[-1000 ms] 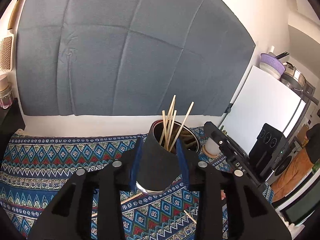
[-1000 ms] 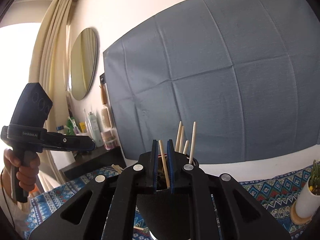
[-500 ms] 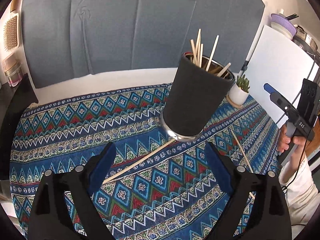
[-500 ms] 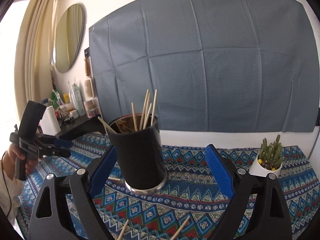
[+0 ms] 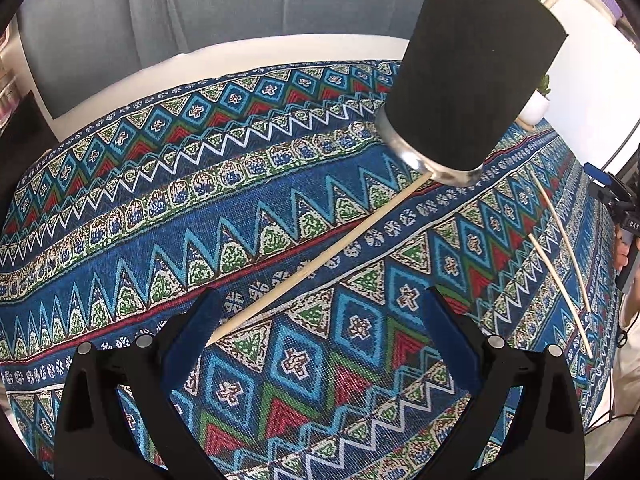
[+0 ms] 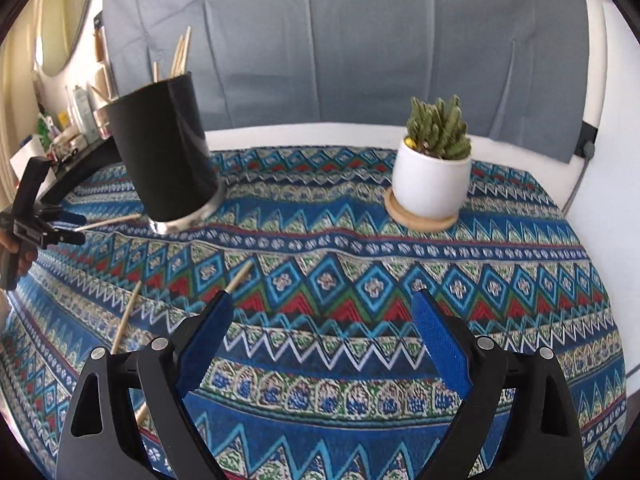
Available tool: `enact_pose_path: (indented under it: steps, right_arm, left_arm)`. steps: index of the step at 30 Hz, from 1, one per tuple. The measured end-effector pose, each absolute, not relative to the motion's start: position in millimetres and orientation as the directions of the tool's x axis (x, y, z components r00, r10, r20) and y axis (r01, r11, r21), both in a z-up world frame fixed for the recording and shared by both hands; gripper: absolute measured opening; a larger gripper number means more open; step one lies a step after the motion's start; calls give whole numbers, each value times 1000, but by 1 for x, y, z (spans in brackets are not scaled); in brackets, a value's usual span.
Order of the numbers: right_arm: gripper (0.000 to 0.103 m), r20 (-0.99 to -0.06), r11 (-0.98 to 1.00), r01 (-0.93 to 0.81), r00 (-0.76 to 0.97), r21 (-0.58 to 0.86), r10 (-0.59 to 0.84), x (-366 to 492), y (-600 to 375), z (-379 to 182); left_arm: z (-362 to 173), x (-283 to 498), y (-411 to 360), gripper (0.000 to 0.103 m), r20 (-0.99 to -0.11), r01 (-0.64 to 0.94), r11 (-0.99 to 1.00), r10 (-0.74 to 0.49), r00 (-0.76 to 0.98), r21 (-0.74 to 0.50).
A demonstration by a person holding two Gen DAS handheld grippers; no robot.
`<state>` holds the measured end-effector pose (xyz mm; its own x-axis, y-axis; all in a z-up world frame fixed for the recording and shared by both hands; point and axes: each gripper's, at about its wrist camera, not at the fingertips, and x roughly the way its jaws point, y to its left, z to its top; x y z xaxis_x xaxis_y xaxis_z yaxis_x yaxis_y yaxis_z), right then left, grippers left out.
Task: Organize utensils
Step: 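Move the left tool back down to the sticks while the right tool returns too, then close the left tool on a wooden stick while the right tool grasps another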
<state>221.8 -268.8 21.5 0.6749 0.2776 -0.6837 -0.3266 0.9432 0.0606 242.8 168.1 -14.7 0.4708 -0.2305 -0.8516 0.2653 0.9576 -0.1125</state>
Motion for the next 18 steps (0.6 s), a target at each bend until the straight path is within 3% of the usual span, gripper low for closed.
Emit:
enact_pose_path:
  steps: [7, 9, 13, 15, 16, 17, 18]
  right_arm:
    - [86, -772, 964, -262, 606, 32, 191, 229, -282, -8]
    - [86, -796, 980, -199, 593, 1, 121, 232, -286, -12]
    - [85, -803, 986, -166, 583, 31, 123, 234, -293, -14]
    - [71, -800, 984, -178, 589, 13, 118, 232, -289, -13]
    - [52, -792, 980, -197, 595, 16, 132, 230, -288, -11]
    - [30, -787, 974, -227, 598, 18, 154, 227, -286, -10]
    - [20, -783, 967, -255, 597, 18, 173, 225, -283, -9]
  left_arm:
    - [-23, 242, 152, 98, -848, 302, 953, -129, 513, 38]
    - [-24, 244, 155, 98, -853, 262, 965, -126, 506, 14]
    - [-27, 242, 154, 99, -839, 210, 978, -100, 535, 18]
    - [-25, 240, 152, 93, -833, 194, 981, -95, 545, 16]
    - [-23, 237, 150, 88, -828, 201, 980, -100, 551, 15]
    - [-21, 234, 147, 70, -821, 214, 977, -113, 560, 12]
    - [-18, 231, 144, 48, -816, 224, 974, -121, 566, 11]
